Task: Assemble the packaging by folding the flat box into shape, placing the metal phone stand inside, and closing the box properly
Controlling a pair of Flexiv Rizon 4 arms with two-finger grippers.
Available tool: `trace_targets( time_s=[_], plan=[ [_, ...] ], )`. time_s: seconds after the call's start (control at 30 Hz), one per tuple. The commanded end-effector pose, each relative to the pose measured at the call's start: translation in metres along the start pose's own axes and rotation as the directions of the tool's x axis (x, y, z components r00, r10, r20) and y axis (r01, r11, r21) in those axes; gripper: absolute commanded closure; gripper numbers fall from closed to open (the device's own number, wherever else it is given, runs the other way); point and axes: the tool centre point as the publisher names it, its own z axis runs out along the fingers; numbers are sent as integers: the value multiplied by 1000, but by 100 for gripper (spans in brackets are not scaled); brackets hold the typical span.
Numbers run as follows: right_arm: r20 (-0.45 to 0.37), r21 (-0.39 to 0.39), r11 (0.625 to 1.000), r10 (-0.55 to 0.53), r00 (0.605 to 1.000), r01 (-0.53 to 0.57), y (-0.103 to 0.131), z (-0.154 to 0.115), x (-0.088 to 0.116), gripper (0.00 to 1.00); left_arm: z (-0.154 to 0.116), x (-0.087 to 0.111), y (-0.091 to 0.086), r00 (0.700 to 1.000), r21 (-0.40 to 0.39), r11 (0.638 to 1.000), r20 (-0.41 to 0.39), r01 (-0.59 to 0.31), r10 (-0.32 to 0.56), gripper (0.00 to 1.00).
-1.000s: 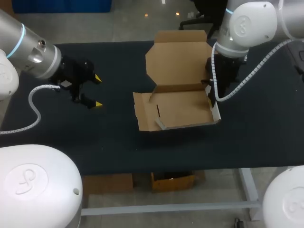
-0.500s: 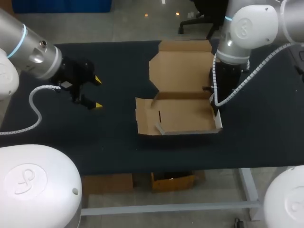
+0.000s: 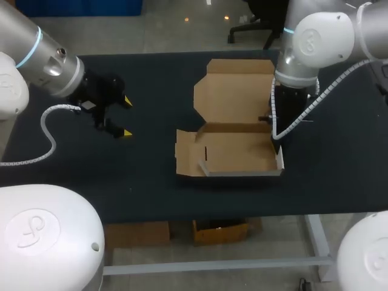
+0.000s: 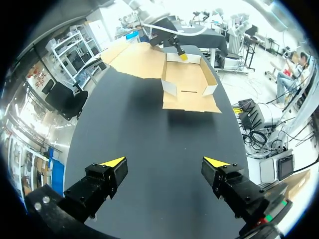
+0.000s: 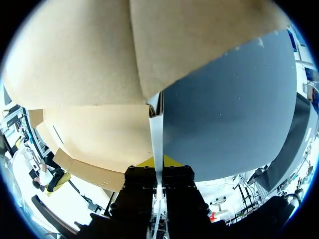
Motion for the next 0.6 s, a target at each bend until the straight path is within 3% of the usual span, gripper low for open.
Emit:
trace_targets(
  time_s=[0.03,0.6],
  plan=[
    [4,2,1000,9,1000,-9,1,0,2,100,0,-1,-1,1000,-5,1000,-2,0,0,0],
    [5,53,999,-12,1000,12,32,11,-1,100,0,-1,-1,1000,-5,1000,-2,0,0,0]
  ],
)
